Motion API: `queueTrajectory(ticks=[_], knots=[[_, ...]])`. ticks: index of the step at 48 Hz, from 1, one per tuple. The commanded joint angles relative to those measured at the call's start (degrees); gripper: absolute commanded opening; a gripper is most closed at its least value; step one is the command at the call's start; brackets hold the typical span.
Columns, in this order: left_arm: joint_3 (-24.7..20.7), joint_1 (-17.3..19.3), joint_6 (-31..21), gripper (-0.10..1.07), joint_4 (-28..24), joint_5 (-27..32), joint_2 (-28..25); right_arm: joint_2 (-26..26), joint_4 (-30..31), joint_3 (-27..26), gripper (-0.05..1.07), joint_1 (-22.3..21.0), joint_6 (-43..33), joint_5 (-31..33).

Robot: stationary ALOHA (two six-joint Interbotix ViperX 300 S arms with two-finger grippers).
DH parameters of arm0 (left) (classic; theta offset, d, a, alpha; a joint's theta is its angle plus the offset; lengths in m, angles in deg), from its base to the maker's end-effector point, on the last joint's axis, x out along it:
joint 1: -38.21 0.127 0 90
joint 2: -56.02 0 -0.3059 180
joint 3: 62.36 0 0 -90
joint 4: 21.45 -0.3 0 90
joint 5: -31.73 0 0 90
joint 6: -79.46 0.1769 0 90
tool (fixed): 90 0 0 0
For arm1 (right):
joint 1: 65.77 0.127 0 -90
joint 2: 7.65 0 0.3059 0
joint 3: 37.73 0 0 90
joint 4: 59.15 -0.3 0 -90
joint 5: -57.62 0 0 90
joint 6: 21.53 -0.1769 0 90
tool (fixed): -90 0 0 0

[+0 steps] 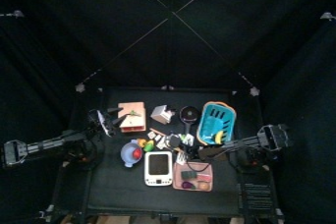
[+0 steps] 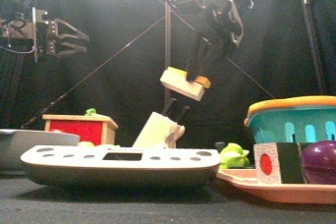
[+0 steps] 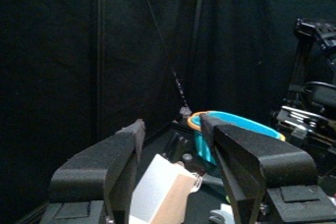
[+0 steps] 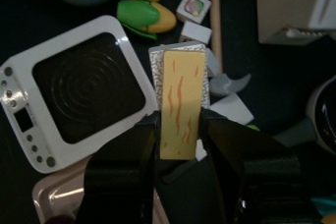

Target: Place egg sushi on stove

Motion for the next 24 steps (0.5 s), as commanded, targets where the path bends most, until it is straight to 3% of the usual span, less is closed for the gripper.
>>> queueTrajectory(ticks=[1,9,19,24], knots=[[-0.9,0.1,0.1,0.86,-0.1,-0.2,-0.2,0.4,0.4,-3.5,0.67,0.5,0.0,-0.2],[-0.9,0.0,0.1,0.86,-0.1,-0.2,-0.1,3.3,-3.3,-7.0,0.67,0.9,5.3,0.4],[-0.9,0.0,0.1,0.86,-0.1,-0.2,-0.1,8.8,-20.8,-15.0,0.67,-0.4,22.4,9.2],[-0.9,0.0,0.1,0.86,-0.2,-0.2,-0.1,12.7,-24.1,-19.0,0.67,-0.6,30.8,11.3]])
